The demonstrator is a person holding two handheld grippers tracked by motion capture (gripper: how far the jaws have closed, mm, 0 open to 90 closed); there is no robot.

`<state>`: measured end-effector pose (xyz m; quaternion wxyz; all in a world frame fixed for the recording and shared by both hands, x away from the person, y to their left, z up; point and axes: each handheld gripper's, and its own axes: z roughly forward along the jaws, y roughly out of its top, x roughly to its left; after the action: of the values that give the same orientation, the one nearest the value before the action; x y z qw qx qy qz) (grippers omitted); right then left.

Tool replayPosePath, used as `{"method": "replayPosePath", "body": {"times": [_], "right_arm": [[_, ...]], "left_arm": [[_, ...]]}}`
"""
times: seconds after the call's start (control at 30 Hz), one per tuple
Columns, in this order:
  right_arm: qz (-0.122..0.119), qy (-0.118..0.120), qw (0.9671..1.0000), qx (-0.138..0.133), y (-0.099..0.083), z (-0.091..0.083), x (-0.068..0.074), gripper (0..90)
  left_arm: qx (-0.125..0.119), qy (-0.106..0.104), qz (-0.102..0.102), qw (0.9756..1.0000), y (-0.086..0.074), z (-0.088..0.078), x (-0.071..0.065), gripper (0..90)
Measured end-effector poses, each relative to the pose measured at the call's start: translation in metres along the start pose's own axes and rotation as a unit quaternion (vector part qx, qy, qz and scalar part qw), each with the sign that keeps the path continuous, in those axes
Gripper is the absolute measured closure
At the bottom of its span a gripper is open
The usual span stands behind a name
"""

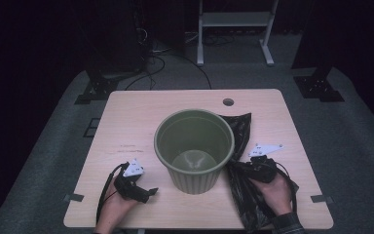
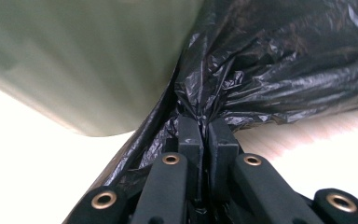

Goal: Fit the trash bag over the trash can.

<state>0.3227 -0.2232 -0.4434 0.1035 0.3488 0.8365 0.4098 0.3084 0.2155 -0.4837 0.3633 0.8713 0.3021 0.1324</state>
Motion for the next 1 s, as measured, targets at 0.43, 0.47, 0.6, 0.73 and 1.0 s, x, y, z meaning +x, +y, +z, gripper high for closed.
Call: {"method": "replayPosePath", "body": {"times": [0.43, 0.47, 0.6, 0.73, 1.0], "right_arm": [[-0.041, 0.084, 0.9951, -0.031, 0.017, -0.034, 0.011, 86.7], [-0.043, 0.093, 0.9941, -0.037, 0.019, -0.036, 0.012, 86.7], [-0.056, 0.109, 0.9913, -0.047, 0.029, -0.047, 0.016, 86.7], [-0.068, 0.117, 0.9892, -0.056, 0.038, -0.056, 0.020, 86.6], [-0.098, 0.136, 0.9836, -0.067, 0.048, -0.076, 0.030, 86.4]], "left_arm": [[0.000, 0.000, -0.001, 1.0000, 0.000, 0.000, 0.000, 0.0], [0.000, 0.000, -0.001, 1.0000, 0.000, 0.000, 0.000, 0.0], [0.000, 0.001, -0.001, 1.0000, 0.000, 0.000, 0.000, 0.0], [0.000, 0.001, -0.002, 1.0000, 0.000, 0.000, 0.000, 0.0], [0.001, 0.000, -0.001, 1.0000, 0.000, 0.000, 0.000, 0.0]]}}
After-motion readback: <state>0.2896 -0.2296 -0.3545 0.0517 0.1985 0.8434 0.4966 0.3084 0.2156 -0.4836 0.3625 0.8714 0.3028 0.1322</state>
